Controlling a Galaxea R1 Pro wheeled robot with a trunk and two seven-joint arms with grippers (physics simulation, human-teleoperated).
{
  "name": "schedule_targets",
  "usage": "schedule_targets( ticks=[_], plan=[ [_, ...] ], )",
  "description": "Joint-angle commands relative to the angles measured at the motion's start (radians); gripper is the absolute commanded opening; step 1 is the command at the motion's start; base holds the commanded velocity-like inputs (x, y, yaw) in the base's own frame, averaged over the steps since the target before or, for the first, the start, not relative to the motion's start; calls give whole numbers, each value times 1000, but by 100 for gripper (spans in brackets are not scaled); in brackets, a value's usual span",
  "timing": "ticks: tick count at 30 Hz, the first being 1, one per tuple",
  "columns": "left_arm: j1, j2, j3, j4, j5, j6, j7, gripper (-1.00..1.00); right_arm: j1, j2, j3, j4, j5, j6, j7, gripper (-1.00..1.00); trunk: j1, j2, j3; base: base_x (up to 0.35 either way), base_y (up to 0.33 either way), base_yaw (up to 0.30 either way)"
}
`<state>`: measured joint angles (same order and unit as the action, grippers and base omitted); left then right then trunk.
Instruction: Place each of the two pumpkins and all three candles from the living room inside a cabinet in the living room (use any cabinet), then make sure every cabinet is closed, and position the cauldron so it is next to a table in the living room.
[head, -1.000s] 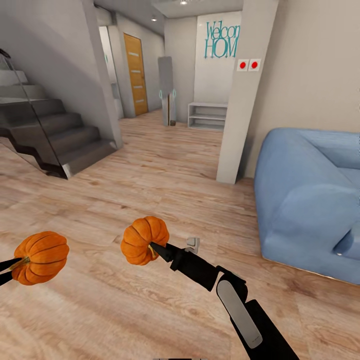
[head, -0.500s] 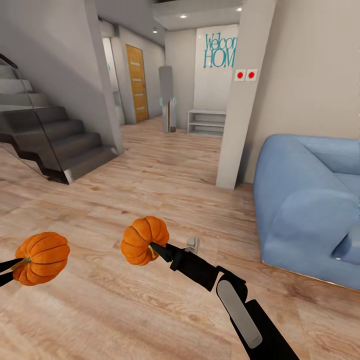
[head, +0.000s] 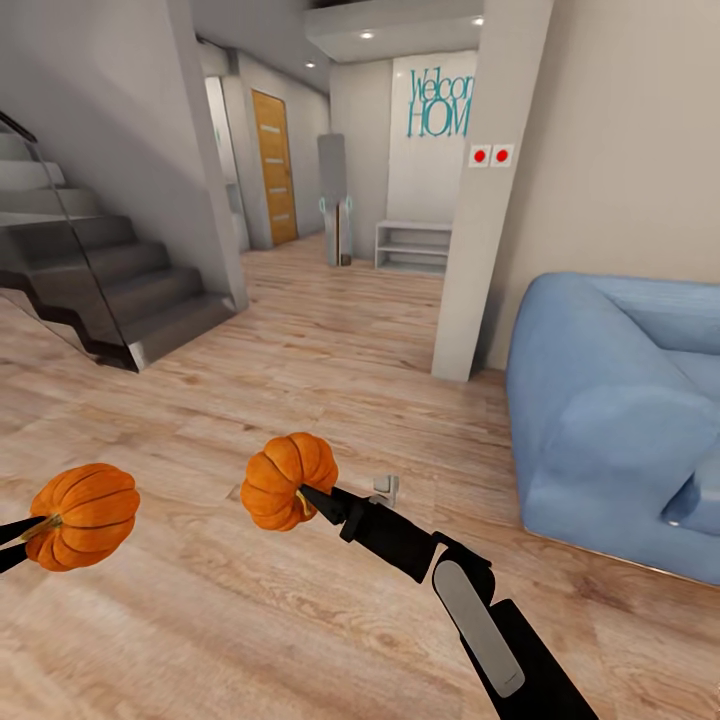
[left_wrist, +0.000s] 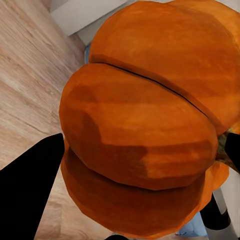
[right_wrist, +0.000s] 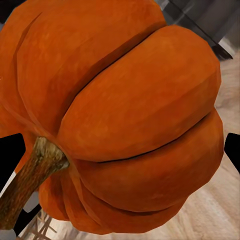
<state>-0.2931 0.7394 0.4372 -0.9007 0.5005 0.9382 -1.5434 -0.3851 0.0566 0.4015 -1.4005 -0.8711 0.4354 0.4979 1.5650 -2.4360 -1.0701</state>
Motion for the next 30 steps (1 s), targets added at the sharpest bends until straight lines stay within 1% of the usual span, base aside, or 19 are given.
schedule_targets(
  ticks=[1, 26, 30],
  plan=[
    [0, 0, 0, 0, 0, -1, 0, -100, 0, 0, 0, 0, -1, 0, 0, -100, -4, 7, 2, 0, 0, 0],
    [0, -2, -1, 0, 1, -2, 0, -100, 0, 0, 0, 1, 0, -1, 1, -100, -100, 182, 39, 0, 0, 0],
    [0, -3, -2, 0, 1, -2, 0, -100, 0, 0, -6, 7, 0, -4, 1, -100, -115, 210, 45, 0, 0, 0]
  ],
)
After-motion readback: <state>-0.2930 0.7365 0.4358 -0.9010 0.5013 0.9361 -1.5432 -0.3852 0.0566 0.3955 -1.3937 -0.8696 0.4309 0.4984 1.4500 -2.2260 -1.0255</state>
